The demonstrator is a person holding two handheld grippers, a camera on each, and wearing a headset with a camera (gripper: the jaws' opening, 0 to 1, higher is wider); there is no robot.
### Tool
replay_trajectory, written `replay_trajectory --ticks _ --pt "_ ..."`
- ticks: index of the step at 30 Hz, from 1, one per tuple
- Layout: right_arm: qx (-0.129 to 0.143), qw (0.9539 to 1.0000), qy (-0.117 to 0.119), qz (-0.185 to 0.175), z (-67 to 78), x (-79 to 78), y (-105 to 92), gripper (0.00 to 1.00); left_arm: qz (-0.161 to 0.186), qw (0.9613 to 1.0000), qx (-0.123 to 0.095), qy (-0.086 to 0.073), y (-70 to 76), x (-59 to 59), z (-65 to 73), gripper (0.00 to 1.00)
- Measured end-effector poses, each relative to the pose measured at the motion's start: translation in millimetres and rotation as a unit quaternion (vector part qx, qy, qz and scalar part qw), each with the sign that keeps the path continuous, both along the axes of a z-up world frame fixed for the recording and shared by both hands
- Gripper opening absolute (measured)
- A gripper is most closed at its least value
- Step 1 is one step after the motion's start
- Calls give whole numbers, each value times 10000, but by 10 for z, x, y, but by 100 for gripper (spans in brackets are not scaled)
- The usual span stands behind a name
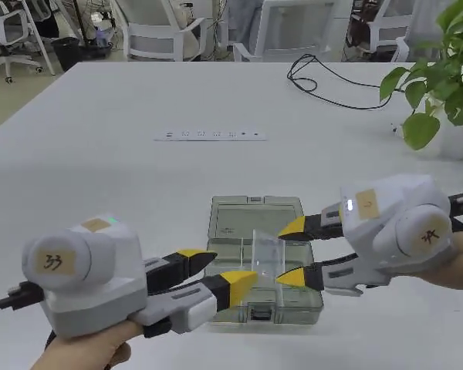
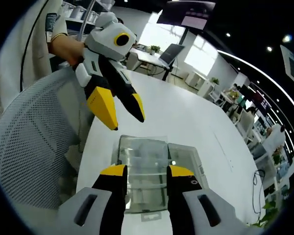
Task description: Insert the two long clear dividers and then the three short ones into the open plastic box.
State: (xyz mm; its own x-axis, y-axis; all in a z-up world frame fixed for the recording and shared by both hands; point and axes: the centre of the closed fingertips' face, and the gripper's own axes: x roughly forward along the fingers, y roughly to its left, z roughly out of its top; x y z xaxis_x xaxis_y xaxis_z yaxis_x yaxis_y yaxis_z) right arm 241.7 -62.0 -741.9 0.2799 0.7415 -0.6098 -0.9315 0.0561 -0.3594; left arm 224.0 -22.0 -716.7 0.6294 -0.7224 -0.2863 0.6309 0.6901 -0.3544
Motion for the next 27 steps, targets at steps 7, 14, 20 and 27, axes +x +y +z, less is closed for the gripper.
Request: replay_trajectory --ticks 7,14,20,27 --pt "181 9997 -135 64 92 -28 114 33 22 9997 -224 134 -21 -11 7 22" --pt "303 9992 -223 100 162 -44 173 33 54 9986 -472 242 -46 -7 31 13" --pt "366 9989 -251 130 192 -64 198 33 84 9972 -628 404 -70 -15 35 4" --pt "390 9986 -324 134 213 -65 224 33 226 9926 -963 711 -62 -16 40 0"
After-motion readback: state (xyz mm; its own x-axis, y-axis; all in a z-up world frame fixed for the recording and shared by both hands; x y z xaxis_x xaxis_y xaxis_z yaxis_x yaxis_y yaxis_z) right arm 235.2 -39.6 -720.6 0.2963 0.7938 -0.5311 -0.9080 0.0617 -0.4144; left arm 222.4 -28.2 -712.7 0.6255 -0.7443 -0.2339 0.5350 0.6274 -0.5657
